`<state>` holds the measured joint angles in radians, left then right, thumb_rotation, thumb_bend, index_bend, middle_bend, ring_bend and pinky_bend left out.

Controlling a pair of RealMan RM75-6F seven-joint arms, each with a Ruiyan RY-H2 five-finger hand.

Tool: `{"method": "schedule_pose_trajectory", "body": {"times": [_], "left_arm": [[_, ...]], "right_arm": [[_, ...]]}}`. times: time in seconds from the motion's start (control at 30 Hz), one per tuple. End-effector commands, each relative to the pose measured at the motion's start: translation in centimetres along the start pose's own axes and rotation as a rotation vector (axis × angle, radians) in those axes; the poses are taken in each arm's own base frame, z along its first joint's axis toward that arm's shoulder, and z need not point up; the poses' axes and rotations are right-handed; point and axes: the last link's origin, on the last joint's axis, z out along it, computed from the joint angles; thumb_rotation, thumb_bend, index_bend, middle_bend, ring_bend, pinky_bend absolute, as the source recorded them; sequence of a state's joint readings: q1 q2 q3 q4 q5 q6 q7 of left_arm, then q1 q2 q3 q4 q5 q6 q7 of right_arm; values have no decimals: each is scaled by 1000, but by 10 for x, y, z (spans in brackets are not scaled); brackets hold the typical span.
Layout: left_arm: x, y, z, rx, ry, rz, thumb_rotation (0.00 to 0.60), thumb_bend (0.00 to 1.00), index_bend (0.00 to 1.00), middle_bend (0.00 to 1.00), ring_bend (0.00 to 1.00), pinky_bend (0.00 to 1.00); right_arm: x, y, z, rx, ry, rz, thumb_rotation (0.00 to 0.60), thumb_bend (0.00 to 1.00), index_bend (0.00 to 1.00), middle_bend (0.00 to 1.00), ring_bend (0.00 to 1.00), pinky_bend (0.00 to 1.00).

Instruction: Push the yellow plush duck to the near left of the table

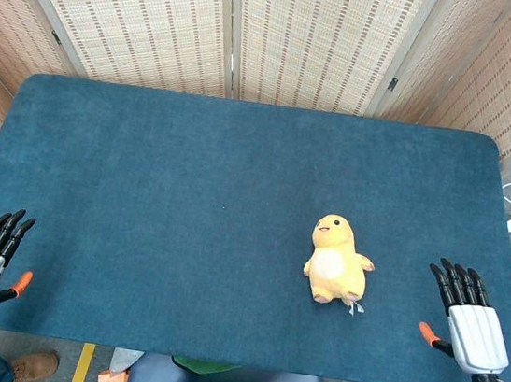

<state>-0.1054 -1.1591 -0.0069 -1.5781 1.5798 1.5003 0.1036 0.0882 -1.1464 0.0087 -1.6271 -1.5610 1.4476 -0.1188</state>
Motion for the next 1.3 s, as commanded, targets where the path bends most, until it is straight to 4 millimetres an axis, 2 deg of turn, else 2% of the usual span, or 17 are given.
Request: {"method": "schedule_pose_trajectory", "body": {"times": [0.03,0.2,0.47,0.57,0.67,0.7,0.77,0.8,0.83,0.87,0.9,0.93,1.0,1.07,1.2,1.3], "left_arm": [[-1,0,1,12,-20,-2,600,334,0,0,0,135],[1,2,5,7,-14,-18,600,334,0,0,0,135],[-3,1,11,4,-42,-24,600,335,0,0,0,135],[-4,1,11,2,-53,-23,600,335,0,0,0,136],[-5,0,11,3,-63,-26,600,335,0,0,0,136],[-5,0,11,4,-66,-28,600,334,0,0,0,137],[-4,-1,12,10,-70,-31,600,334,0,0,0,138],[-4,-2,12,12,-71,-32,600,334,0,0,0,138],[-4,-3,12,13,-72,-33,600,334,0,0,0,139],[-4,-3,12,14,-75,-34,600,334,0,0,0,139],[-4,-3,12,14,-76,-36,600,334,0,0,0,140],[-4,-3,12,14,-77,-37,600,334,0,0,0,140],[-4,-3,12,14,-80,-40,600,334,0,0,0,140],[-4,-3,12,11,-82,-43,600,334,0,0,0,140],[-5,-3,12,8,-90,-48,600,335,0,0,0,141],[-4,-3,12,8,-88,-54,600,335,0,0,0,142]], "right_arm": [[-3,-1,2,5,-26,-15,600,176,0,0,0,0],[-15,-17,25,87,-91,14,600,174,0,0,0,0],[-40,-69,96,242,-194,-37,600,174,0,0,0,0],[-54,-87,114,277,-273,-43,600,176,0,0,0,0],[-66,-100,123,301,-353,-32,600,180,0,0,0,1],[-68,-103,124,306,-364,-30,600,186,0,6,0,52],[-70,-109,127,309,-347,-23,600,224,35,154,86,302],[-71,-111,127,311,-337,-21,600,274,119,297,193,474],[-71,-114,127,318,-310,-24,600,346,252,457,340,628],[-71,-116,127,324,-284,-28,600,401,357,544,427,714],[-70,-118,127,331,-249,-34,600,497,508,666,560,848],[-69,-120,127,343,-207,-40,600,565,602,740,644,926],[-64,-130,125,395,-103,-41,600,656,690,803,717,988],[-59,-142,123,475,-19,-16,600,699,729,828,741,1000],[-50,-181,124,680,77,71,600,717,753,842,752,1000],[-52,-214,128,792,90,93,600,714,753,835,744,1000]]}}
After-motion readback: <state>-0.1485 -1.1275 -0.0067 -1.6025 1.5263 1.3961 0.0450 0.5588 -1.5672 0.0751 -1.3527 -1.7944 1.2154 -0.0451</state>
